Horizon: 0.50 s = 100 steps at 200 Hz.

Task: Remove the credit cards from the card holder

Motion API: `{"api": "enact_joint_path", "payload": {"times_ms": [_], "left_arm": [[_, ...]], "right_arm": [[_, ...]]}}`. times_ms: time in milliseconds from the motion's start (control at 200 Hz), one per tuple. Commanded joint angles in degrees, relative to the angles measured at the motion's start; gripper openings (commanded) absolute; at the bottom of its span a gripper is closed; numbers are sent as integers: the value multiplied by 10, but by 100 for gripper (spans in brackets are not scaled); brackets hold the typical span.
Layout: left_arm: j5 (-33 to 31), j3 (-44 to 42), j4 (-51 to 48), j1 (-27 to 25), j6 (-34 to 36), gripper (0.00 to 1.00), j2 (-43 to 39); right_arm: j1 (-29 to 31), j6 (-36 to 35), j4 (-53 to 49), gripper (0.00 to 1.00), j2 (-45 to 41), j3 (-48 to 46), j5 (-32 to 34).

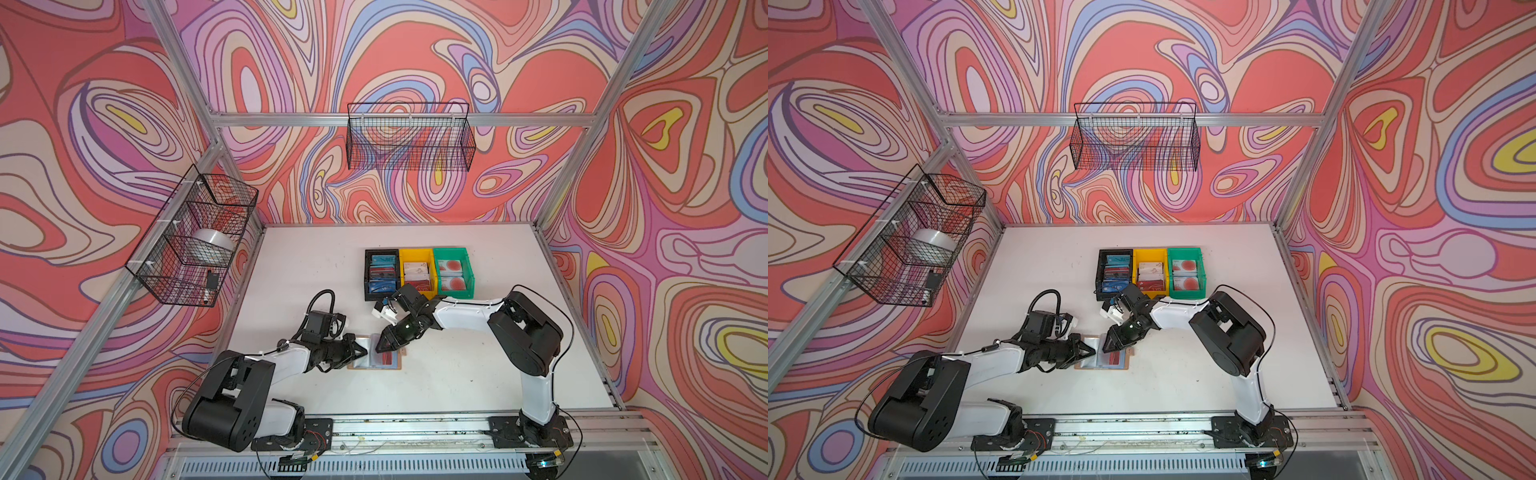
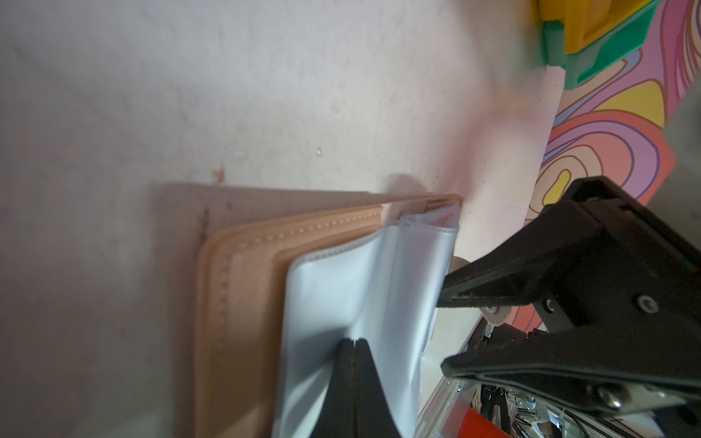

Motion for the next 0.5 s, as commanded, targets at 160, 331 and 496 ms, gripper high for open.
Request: {"api": "enact_joint_path", "payload": {"times_ms": [160, 331, 496], "left_arm": [[-19, -4, -29, -4, 3, 0, -3], [-19, -1, -39, -3, 8, 0, -4], [-21, 25, -80, -3, 28, 0, -21]], "right_arm": [[9, 3, 4, 33, 44, 24, -36], [9, 6, 10, 33, 50, 25, -52], [10, 11, 26, 33, 54, 25, -83]]}}
